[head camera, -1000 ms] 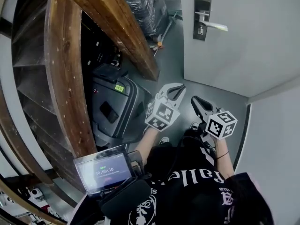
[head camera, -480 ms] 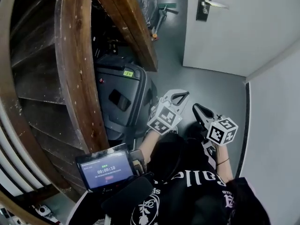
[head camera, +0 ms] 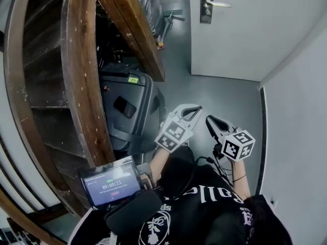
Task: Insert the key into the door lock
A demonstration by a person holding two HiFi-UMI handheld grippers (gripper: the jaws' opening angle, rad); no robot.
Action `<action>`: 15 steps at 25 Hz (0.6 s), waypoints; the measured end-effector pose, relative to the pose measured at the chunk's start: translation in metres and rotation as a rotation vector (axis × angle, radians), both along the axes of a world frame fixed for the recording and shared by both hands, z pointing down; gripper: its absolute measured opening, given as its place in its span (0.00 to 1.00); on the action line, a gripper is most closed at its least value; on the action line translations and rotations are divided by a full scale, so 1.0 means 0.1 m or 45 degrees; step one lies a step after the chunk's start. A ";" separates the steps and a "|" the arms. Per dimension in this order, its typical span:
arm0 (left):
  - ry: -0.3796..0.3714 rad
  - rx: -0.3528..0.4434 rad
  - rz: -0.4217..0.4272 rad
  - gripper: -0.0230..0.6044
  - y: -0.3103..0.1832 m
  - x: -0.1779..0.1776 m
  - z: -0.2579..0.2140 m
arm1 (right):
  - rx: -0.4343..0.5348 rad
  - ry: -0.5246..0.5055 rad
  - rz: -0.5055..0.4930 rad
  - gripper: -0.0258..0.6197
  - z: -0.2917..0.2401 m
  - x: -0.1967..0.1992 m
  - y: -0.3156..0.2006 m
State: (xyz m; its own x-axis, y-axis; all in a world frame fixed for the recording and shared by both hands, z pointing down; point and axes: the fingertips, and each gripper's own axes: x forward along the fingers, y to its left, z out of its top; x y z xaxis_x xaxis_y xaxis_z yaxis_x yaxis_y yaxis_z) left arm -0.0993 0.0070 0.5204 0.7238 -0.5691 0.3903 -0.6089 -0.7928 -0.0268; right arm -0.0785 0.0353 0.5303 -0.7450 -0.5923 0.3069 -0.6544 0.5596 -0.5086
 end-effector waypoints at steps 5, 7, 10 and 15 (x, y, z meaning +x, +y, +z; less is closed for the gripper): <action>0.094 -0.061 -0.122 0.04 0.41 0.24 -0.06 | 0.011 0.023 -0.077 0.10 0.01 0.29 0.53; 0.132 -0.082 -0.177 0.04 0.64 0.40 -0.11 | 0.009 0.026 -0.100 0.10 0.01 0.47 0.78; 0.181 -0.091 -0.237 0.04 1.00 0.61 -0.10 | 0.013 0.042 -0.136 0.10 0.05 0.72 1.14; 0.168 -0.073 -0.265 0.04 1.58 0.87 0.06 | 0.014 0.063 -0.163 0.10 0.13 1.04 1.56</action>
State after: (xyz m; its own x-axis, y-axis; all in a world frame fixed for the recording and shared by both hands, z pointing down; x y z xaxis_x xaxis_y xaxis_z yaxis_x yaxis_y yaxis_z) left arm -0.0118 0.1655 0.5260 0.6404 -0.6907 0.3358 -0.7542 -0.6482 0.1053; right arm 0.0259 0.1908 0.5430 -0.7986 -0.4971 0.3393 -0.6016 0.6454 -0.4707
